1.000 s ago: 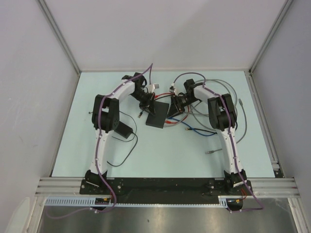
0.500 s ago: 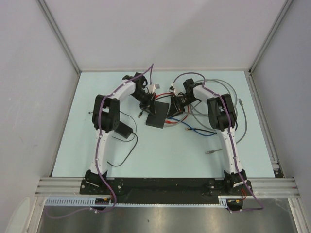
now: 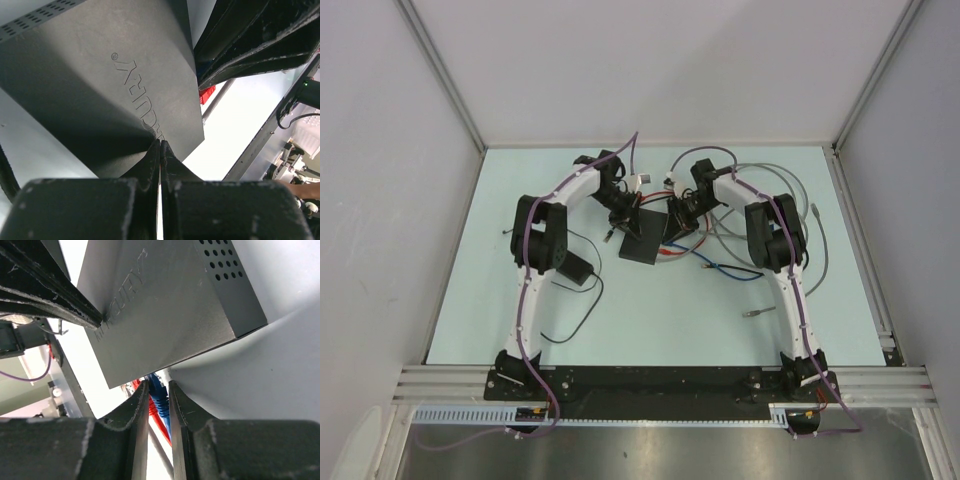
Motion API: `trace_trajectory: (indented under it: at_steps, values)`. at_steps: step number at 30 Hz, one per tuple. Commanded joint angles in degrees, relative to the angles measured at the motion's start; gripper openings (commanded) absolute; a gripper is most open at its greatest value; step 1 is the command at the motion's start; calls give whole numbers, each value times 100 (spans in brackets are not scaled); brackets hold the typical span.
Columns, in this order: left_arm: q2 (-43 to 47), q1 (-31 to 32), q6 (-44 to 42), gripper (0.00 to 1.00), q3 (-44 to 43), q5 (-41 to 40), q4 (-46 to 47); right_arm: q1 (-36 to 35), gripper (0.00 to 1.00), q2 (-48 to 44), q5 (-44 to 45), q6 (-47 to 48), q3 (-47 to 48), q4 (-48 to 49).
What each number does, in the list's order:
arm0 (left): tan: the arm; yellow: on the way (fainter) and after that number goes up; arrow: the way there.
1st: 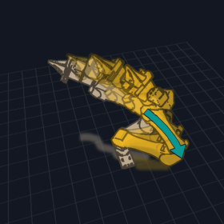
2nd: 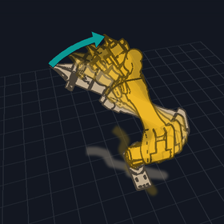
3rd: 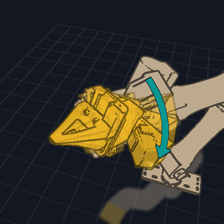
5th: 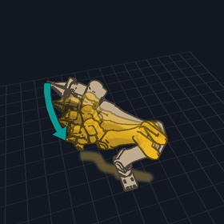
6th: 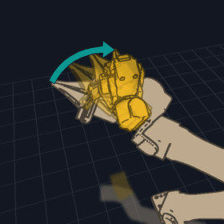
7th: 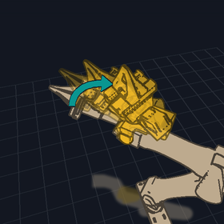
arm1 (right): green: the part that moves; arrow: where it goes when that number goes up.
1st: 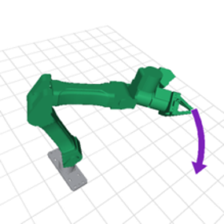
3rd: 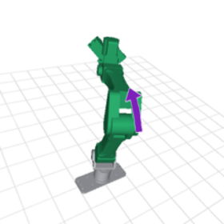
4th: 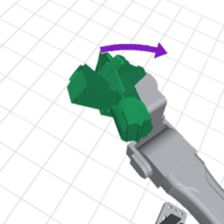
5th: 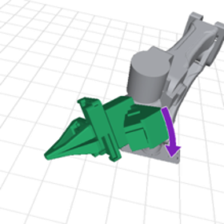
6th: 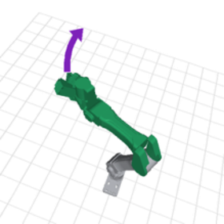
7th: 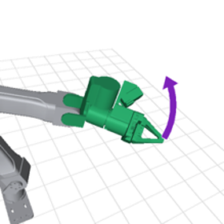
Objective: Pull the plug from the switch port
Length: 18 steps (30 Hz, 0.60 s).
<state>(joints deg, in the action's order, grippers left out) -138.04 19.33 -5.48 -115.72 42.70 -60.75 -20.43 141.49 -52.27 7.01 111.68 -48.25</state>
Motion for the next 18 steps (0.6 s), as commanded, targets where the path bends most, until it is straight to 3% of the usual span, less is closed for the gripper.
trace_trajectory:
  at_steps: [1, 3, 4, 18]
  values:
    - [-153, 62, -103, 0, -117, -183, 19, -295, 13, 362, 1930, 187, -243, 202]
    - [-153, 62, -103, 0, -117, -192, 19, -260, 7, 309, 2027, 196, -313, 176]
    - [-162, 53, -112, 0, -117, -192, 19, -243, 0, 300, 2071, 196, -322, 176]
    - [-206, 88, -129, 0, -196, -420, 2, -120, 0, 467, 1668, 723, -164, -510]
